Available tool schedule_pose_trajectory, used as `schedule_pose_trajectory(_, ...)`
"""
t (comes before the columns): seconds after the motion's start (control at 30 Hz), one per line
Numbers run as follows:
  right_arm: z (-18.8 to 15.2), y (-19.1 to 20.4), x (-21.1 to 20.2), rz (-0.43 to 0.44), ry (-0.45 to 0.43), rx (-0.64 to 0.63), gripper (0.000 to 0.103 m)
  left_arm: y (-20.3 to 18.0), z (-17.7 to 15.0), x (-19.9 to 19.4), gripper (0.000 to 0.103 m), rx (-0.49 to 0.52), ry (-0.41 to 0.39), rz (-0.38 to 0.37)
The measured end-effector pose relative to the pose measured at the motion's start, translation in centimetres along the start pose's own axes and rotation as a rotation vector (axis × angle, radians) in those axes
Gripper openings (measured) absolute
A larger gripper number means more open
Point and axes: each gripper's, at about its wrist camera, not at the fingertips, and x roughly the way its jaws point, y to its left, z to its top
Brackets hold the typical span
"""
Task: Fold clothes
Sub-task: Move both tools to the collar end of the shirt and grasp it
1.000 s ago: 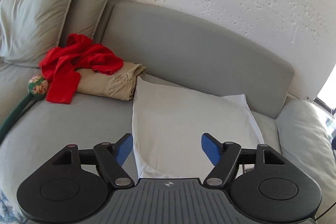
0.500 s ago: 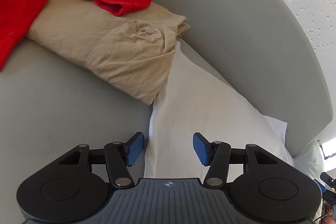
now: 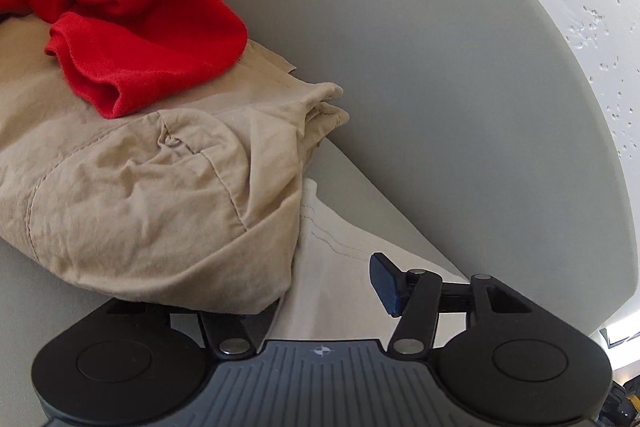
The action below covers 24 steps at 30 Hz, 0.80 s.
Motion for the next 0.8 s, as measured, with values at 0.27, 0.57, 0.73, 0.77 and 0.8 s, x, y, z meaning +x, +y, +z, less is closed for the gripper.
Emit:
schedule_pose_trajectory(0.27,3.1,2.1,5.9,-0.054,0.026,-0.064,0.054,1.6,0.7,0.1,0.026,-0.031,0.029,0.014)
schedule_pose_trajectory(0.57,2.9,6.1,4.7,-0.122,-0.090,-0.250,0.004,-0.2,-0.7,-1.5,0.007,0.026,-0.031,0.087)
schedule_pose_trajectory(0.73,2.6,7.5,0.5,-0.117,-0.116,-0.249,0.004,-0.6,-2.9,-5.5,0.005,-0.006,-0.073,0.037)
schedule_pose_trajectory(0.77,2.5,7.8,-0.5,-0.112,-0.118,-0.244,0.004,-0.8,-3.7,-6.6,0.001,-0.004,-0.081,0.017)
schedule_pose_trajectory(0.8,2.3,8.0,-1.8,-0.103,-0.118,-0.234,0.004,-1.1,-4.5,-7.7,0.001,0.000,-0.088,-0.003)
